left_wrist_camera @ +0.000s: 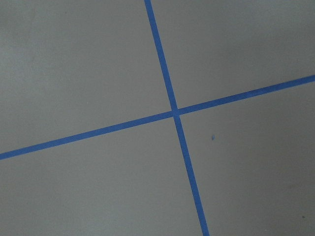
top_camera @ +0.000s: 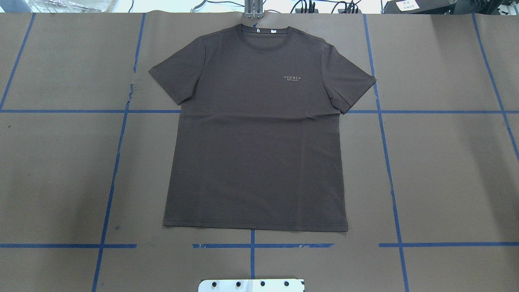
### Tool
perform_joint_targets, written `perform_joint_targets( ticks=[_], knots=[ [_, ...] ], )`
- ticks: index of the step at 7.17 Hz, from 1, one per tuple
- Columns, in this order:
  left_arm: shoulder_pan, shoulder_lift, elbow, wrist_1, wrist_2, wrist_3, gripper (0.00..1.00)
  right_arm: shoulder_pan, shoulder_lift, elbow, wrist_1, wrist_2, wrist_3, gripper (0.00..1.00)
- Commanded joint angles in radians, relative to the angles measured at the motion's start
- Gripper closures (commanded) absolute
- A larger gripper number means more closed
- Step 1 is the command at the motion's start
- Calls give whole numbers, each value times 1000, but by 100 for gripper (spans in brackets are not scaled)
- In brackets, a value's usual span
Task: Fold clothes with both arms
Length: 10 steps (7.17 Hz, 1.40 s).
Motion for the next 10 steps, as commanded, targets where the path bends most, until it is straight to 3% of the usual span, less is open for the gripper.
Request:
perform_joint_targets(
  ticks=[1, 3, 4, 5, 6, 7, 8, 9, 10],
  knots=[
    [0, -4, -10, 0, 1, 0, 0, 3, 5, 13, 0, -4, 10, 0],
    [0, -25, -62, -3, 1, -2, 0, -3, 44, -5, 3, -2, 12, 0],
    [0, -85, -65, -8, -7, 0, 0, -35, 113, -5, 67, -1, 22, 0],
    [15, -116, -47, -53, -10, 0, 0, -90, 200, -20, 93, -2, 70, 0],
    [52, -115, -33, -199, -13, -32, 0, -136, 323, -54, 92, -4, 173, 0],
    [57, -116, -24, -250, -10, -167, 0, -199, 374, -109, 151, 24, 252, 0],
    [58, -127, -5, -299, -15, -185, 0, -274, 387, -152, 254, 16, 295, 0],
    [66, -134, 19, -314, -12, -192, 0, -337, 460, -290, 379, 5, 434, 0],
    [80, -157, 44, -314, -12, -192, 0, -385, 497, -416, 576, -5, 573, 0]
  ],
)
